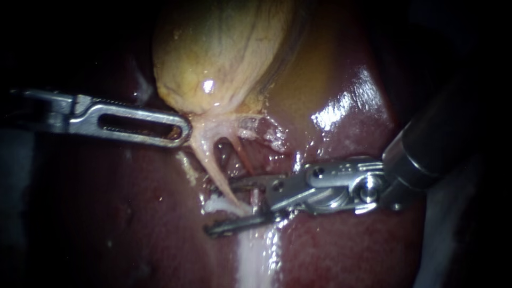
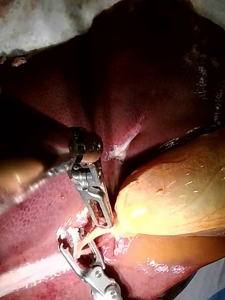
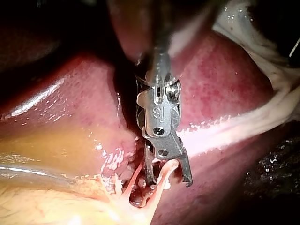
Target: Going back first clip left tube
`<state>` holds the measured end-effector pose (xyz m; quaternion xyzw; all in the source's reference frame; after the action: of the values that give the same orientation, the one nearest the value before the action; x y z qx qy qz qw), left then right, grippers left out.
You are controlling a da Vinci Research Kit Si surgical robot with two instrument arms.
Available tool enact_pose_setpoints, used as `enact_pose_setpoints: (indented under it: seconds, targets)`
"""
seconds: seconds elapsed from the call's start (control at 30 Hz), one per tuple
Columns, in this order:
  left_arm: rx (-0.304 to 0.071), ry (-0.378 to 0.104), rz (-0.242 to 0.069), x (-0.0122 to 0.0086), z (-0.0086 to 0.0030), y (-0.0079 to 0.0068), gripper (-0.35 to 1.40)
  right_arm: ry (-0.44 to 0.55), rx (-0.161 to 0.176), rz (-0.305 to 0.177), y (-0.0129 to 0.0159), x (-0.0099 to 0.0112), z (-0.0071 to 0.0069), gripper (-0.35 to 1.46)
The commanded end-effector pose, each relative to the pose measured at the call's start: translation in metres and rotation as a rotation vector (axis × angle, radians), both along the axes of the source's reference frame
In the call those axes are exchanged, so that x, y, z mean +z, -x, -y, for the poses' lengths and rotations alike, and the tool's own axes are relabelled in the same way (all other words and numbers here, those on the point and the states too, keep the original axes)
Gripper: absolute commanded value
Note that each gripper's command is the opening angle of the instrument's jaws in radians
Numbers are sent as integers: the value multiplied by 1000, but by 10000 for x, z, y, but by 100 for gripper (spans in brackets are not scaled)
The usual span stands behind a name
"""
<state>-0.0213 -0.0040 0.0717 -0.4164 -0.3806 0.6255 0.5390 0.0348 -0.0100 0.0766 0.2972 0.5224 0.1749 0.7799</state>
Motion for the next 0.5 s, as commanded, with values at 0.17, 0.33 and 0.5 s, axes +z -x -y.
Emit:
enact_pose_setpoints:
  seconds: [0.17, 0.33, 0.5]
  targets:
    - [0, 0, 0, 0, 0, 0, -35, 3, -12, -10, 18, -14, -3, 49]
    - [1, 0, 0, 0, 0, 0, -35, 23, -28, -25, 39, -30, -13, 49]
    - [1, 1, 0, 1, 0, 0, -35, 49, -32, -31, 64, -44, -27, 49]
